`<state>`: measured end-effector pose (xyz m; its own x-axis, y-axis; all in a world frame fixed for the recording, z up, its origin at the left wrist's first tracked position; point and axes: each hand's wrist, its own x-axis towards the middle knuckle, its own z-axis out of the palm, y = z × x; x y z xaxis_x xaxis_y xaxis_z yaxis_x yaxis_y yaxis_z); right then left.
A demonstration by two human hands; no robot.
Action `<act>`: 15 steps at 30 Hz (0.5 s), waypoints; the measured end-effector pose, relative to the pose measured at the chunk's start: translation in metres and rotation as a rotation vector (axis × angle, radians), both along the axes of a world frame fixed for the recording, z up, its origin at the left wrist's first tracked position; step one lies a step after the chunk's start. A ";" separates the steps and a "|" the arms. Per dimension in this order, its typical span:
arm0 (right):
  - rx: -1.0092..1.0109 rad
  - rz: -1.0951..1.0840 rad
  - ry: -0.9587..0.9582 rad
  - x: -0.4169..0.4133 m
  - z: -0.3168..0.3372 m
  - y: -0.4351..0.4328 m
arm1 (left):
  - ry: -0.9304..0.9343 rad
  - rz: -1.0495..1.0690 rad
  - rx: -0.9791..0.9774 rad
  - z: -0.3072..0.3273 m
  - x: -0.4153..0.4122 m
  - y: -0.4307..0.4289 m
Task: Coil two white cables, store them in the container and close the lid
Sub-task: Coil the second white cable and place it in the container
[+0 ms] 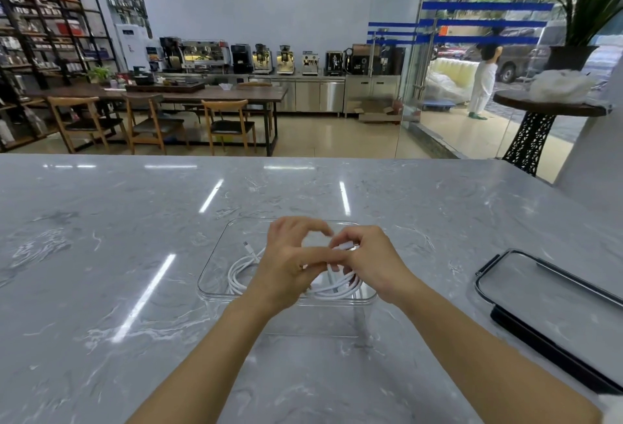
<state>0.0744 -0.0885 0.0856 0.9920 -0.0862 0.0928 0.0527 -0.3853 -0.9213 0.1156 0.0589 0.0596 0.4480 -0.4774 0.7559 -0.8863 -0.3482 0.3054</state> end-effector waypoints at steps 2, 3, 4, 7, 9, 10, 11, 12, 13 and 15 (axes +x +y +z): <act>0.050 0.007 0.014 -0.001 -0.002 0.001 | -0.001 -0.089 0.012 -0.004 0.003 0.003; 0.052 -0.003 0.007 -0.001 -0.002 0.002 | 0.140 -0.099 -0.058 -0.001 0.000 0.003; 0.049 -0.014 -0.002 -0.001 -0.001 0.002 | 0.308 -0.084 -0.161 0.001 -0.001 0.003; -0.011 -0.053 -0.024 -0.003 0.001 0.006 | 0.795 -0.044 -0.492 0.010 -0.001 0.001; -0.042 -0.073 -0.042 -0.002 0.002 0.007 | 1.081 -0.050 -0.608 0.017 0.002 -0.001; -0.041 -0.076 -0.051 -0.002 0.002 0.008 | 1.196 -0.045 -0.634 0.021 0.003 -0.002; -0.031 -0.082 -0.058 -0.002 0.001 0.007 | 1.291 -0.040 -0.650 0.023 0.003 -0.002; -0.006 -0.089 -0.064 -0.002 0.000 0.007 | 1.360 -0.035 -0.659 0.025 0.004 -0.001; 0.031 -0.097 -0.067 -0.002 -0.001 0.007 | 1.407 -0.028 -0.649 0.027 0.005 0.000; 0.119 -0.119 -0.074 0.000 -0.002 0.005 | 1.443 0.016 -0.538 0.026 0.009 0.003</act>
